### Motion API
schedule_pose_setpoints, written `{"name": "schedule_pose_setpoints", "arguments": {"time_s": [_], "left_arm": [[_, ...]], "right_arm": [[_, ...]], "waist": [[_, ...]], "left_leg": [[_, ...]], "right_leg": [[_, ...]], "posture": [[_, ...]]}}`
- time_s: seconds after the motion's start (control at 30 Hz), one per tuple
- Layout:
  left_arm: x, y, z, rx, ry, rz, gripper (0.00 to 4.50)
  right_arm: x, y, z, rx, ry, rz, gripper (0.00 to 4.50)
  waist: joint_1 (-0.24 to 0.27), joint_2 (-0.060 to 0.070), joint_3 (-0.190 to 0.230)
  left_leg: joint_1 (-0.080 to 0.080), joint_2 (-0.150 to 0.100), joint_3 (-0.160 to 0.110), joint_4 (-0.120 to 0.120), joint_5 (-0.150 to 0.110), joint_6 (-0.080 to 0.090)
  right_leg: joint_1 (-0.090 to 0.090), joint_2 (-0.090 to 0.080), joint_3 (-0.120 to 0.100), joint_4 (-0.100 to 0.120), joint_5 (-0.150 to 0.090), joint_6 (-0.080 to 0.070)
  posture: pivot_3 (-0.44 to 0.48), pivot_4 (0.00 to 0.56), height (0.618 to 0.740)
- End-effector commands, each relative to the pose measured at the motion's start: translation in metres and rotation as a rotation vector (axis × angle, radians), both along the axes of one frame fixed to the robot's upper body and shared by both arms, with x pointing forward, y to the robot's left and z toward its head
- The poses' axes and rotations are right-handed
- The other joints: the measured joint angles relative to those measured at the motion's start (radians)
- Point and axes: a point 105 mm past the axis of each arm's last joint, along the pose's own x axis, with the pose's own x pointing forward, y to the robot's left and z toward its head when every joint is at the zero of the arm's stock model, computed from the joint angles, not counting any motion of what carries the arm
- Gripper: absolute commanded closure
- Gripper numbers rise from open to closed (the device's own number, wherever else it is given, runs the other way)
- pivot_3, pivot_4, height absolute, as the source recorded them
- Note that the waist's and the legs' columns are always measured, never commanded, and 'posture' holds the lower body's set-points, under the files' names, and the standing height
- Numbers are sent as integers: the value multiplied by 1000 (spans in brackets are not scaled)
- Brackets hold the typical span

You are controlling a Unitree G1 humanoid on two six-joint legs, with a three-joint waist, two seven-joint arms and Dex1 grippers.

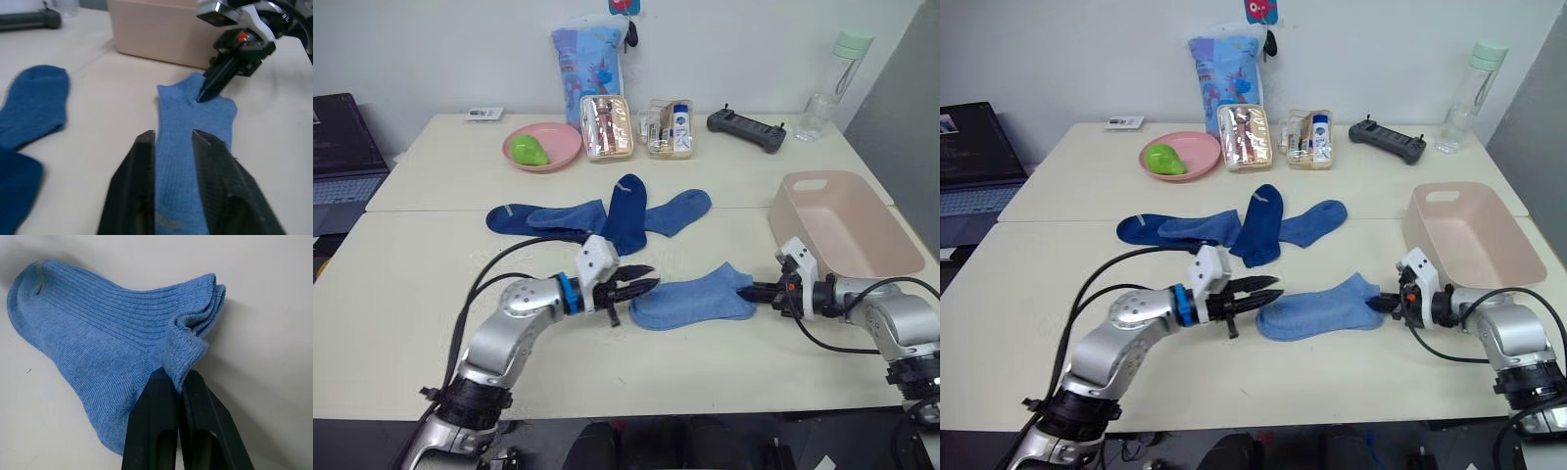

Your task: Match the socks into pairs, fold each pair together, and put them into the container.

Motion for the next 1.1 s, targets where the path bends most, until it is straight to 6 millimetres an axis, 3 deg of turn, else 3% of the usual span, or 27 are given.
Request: {"name": "schedule_pose_setpoints", "arguments": {"time_s": [0.03,0.27,0.37,0.57,0.67,0.77,0.9,0.97,1.1], "left_arm": [[7,-23,-15,46,-2,-39,4452],[18,-52,-40,87,58,-83,4452],[21,-54,-50,127,69,-85,4452],[13,-51,-64,154,112,-114,4452],[14,-46,-66,155,114,-97,4452],[15,-43,-66,145,109,-77,4452],[20,-37,-60,120,94,-38,4452],[17,-31,-50,85,95,-32,4452],[2,-1,-22,99,51,-14,4452]], "right_arm": [[4,0,13,1,-51,20,4500],[1,6,27,38,-68,49,4500],[-3,14,35,73,-69,74,4500],[-14,51,69,242,-60,152,4500],[-26,69,76,305,-26,204,4500],[-31,86,79,388,11,218,4500],[-34,94,65,363,36,219,4500],[-32,97,58,350,41,211,4500],[-27,105,49,314,21,213,4500]], "waist": [[0,0,0],[0,0,0],[-1,0,0],[-1,0,0],[0,0,0],[0,0,0],[1,0,0],[-2,0,0],[-13,0,0]], "left_leg": [[0,0,0,0,0,0],[0,0,0,0,0,0],[0,0,0,1,0,0],[0,0,-1,0,0,0],[0,0,-1,1,0,0],[0,0,-1,0,0,0],[0,0,-1,1,0,0],[0,0,-1,1,0,0],[0,1,-1,-1,0,0]], "right_leg": [[0,0,0,0,0,0],[0,0,0,0,0,0],[0,0,0,0,0,0],[0,0,0,1,0,0],[0,0,0,1,0,0],[0,0,0,0,0,0],[0,0,0,1,0,0],[0,0,0,1,0,1],[-3,1,0,2,0,0]], "posture": [[0,150,740],[0,150,740],[0,150,740],[0,150,740],[0,150,740],[0,150,740],[0,150,740],[0,150,740],[0,150,740]]}}
